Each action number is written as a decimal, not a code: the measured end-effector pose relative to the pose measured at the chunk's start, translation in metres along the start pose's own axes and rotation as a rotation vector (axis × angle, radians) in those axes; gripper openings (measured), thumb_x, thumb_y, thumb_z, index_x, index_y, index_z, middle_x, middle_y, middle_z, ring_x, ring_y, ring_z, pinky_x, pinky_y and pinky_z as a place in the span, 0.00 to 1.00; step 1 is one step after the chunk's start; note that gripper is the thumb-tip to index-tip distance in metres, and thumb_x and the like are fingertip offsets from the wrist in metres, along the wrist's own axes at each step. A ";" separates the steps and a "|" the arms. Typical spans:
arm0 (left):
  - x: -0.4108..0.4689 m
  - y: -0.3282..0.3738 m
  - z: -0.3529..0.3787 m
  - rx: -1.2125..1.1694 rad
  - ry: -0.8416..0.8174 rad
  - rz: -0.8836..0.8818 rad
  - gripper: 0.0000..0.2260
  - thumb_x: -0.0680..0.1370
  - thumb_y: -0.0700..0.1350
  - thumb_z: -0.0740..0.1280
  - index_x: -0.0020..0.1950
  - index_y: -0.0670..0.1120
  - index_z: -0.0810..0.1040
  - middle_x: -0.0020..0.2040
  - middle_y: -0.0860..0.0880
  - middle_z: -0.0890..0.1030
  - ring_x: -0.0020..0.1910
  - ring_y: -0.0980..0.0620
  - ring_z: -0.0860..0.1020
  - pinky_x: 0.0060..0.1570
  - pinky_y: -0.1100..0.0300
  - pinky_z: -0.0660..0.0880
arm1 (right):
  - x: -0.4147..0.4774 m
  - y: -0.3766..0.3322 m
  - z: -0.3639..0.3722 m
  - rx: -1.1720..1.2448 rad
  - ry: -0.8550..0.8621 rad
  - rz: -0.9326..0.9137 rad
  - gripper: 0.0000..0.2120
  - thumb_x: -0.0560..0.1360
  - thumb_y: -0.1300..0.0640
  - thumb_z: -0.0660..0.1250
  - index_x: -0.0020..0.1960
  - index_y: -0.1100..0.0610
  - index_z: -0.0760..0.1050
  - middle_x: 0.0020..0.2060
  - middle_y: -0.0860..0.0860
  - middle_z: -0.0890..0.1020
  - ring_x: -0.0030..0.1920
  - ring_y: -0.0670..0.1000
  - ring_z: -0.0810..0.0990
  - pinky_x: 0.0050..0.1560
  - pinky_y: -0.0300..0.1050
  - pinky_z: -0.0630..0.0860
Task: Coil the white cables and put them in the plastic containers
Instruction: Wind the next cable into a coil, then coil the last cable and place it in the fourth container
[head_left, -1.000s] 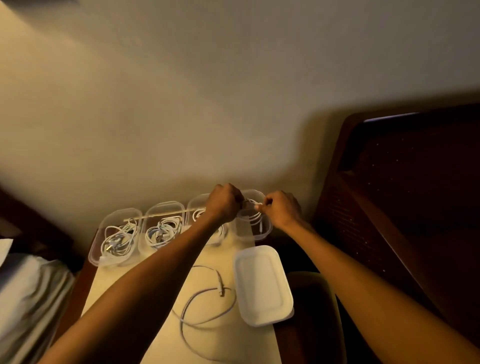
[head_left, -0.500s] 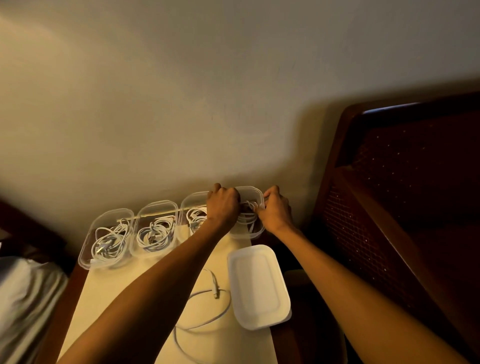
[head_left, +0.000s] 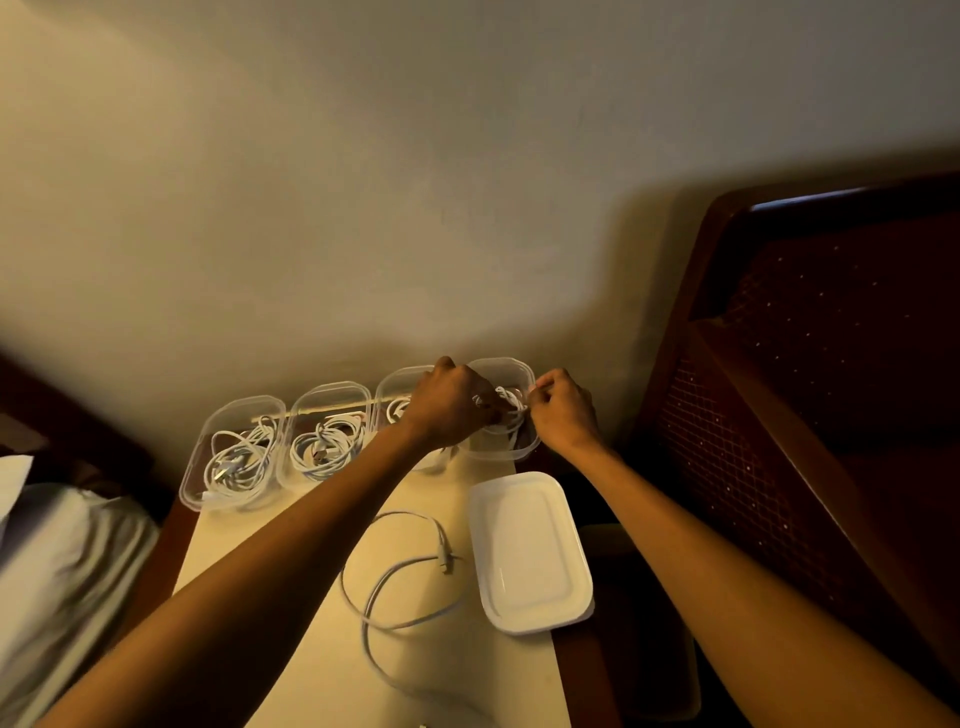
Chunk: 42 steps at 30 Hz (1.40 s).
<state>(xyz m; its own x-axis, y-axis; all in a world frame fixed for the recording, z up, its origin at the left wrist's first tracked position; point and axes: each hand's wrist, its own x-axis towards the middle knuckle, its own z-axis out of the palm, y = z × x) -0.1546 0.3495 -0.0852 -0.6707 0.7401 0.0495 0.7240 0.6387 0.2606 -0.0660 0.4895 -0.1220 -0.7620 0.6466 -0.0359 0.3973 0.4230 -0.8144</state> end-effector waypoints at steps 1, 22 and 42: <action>-0.003 0.000 -0.002 0.033 -0.020 0.016 0.12 0.73 0.56 0.73 0.55 0.57 0.84 0.54 0.50 0.83 0.54 0.48 0.72 0.50 0.51 0.76 | 0.001 0.001 0.001 0.006 0.001 0.010 0.04 0.79 0.57 0.64 0.51 0.57 0.74 0.50 0.55 0.81 0.50 0.56 0.80 0.46 0.46 0.76; -0.022 0.007 -0.012 0.083 0.210 0.092 0.08 0.76 0.46 0.72 0.54 0.51 0.84 0.54 0.51 0.84 0.52 0.48 0.72 0.44 0.54 0.70 | -0.008 0.001 -0.009 -0.100 0.003 0.004 0.11 0.80 0.48 0.62 0.53 0.55 0.77 0.51 0.54 0.82 0.51 0.56 0.80 0.47 0.45 0.74; -0.144 -0.039 -0.043 -0.073 0.171 -0.043 0.05 0.78 0.50 0.67 0.49 0.53 0.82 0.44 0.55 0.85 0.40 0.53 0.81 0.37 0.58 0.77 | -0.088 -0.067 0.001 -0.109 -0.372 -0.462 0.07 0.78 0.53 0.65 0.52 0.55 0.79 0.43 0.50 0.83 0.43 0.48 0.81 0.47 0.49 0.80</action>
<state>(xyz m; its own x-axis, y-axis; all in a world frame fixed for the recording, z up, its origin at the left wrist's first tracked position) -0.0933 0.2087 -0.0615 -0.7229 0.6618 0.1985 0.6846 0.6473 0.3351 -0.0260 0.4036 -0.0652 -0.9881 0.1234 0.0918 0.0173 0.6824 -0.7308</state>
